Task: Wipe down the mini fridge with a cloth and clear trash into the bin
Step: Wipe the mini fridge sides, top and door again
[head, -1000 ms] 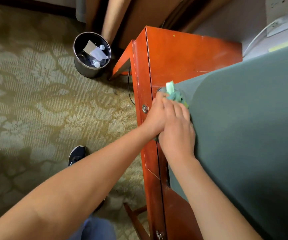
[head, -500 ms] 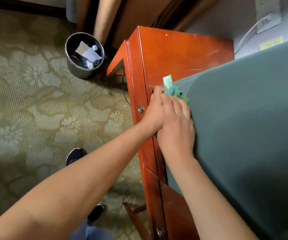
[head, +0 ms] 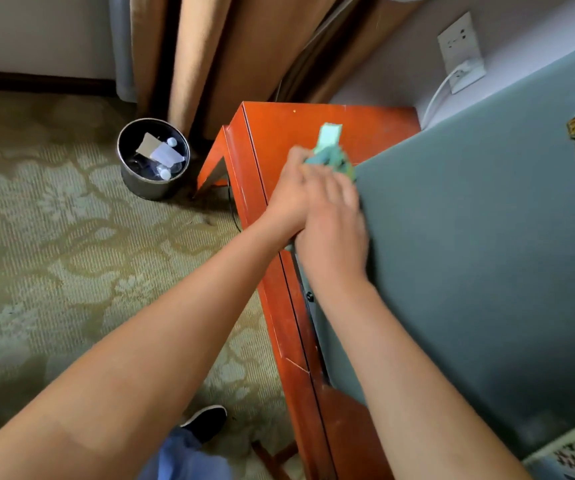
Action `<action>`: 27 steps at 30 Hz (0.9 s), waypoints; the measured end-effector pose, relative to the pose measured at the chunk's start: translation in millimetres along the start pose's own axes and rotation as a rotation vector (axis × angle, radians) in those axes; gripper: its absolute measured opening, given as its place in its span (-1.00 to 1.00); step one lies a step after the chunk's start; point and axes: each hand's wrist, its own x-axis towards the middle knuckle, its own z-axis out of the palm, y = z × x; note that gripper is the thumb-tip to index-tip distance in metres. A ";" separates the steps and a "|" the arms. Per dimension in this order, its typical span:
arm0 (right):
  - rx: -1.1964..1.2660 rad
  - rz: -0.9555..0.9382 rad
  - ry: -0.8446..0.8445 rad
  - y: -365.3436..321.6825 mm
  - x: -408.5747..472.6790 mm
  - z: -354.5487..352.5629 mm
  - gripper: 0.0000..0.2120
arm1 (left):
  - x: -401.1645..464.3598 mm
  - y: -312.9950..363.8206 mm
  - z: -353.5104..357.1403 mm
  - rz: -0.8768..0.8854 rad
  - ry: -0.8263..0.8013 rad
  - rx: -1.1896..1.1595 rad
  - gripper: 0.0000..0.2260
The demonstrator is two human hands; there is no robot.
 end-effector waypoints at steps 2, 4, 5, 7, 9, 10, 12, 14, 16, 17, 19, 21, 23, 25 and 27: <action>-0.029 -0.016 -0.173 -5.7 -5.5 38.1 -0.48 | -4.4 -43.0 -9.2 -0.157 -0.034 -0.008 -0.72; -0.076 -0.031 -0.288 -11.0 -11.6 65.6 -0.54 | -9.2 -75.5 -15.3 -0.287 -0.067 -0.020 -0.70; -0.097 -0.037 -0.321 -12.7 -12.9 73.5 -0.56 | -10.2 -84.5 -16.7 -0.332 -0.079 -0.027 -0.72; -0.141 -0.049 -0.349 -15.1 -10.0 78.2 -0.56 | -7.7 -88.9 -17.7 -0.386 -0.081 -0.077 -0.88; -0.189 -0.053 -0.353 -17.7 -1.3 70.6 -0.53 | -4.1 -76.1 -16.9 -0.428 -0.071 -0.124 -0.93; -0.201 -0.046 -0.345 -18.8 2.4 61.9 -0.53 | -4.3 -67.3 -15.9 -0.407 -0.068 -0.100 -0.92; -0.215 -0.022 -0.275 -19.8 5.7 36.2 -0.56 | -4.6 -46.8 -13.4 -0.317 -0.084 -0.025 -0.97; -0.209 0.007 -0.178 -19.2 3.9 3.3 -0.58 | -6.7 -17.6 -11.0 -0.210 -0.125 0.030 -0.82; -0.180 0.022 -0.092 -16.4 3.4 -31.0 -0.56 | -8.7 18.2 -7.7 -0.115 -0.158 0.097 -0.75; -0.168 0.031 -0.052 -13.9 4.0 -48.8 -0.55 | -9.8 37.8 -4.6 -0.079 -0.166 0.111 -0.75; -0.160 0.049 0.016 -8.9 6.9 -84.9 -0.49 | -11.6 76.4 2.5 0.009 -0.179 0.161 -0.76; -0.145 0.070 0.070 -3.4 5.6 -121.9 -0.45 | -19.9 116.5 10.8 0.087 -0.198 0.172 -0.77; -0.140 0.083 0.107 -1.3 5.3 -147.3 -0.45 | -24.5 143.7 17.7 0.119 -0.209 0.122 -0.76; -0.139 0.097 0.157 3.8 -0.9 -177.8 -0.45 | -36.4 171.9 27.5 0.153 -0.205 0.136 -0.73; -0.127 0.109 0.213 8.8 -7.0 -203.0 -0.46 | -47.7 195.9 37.9 0.183 -0.197 0.133 -0.74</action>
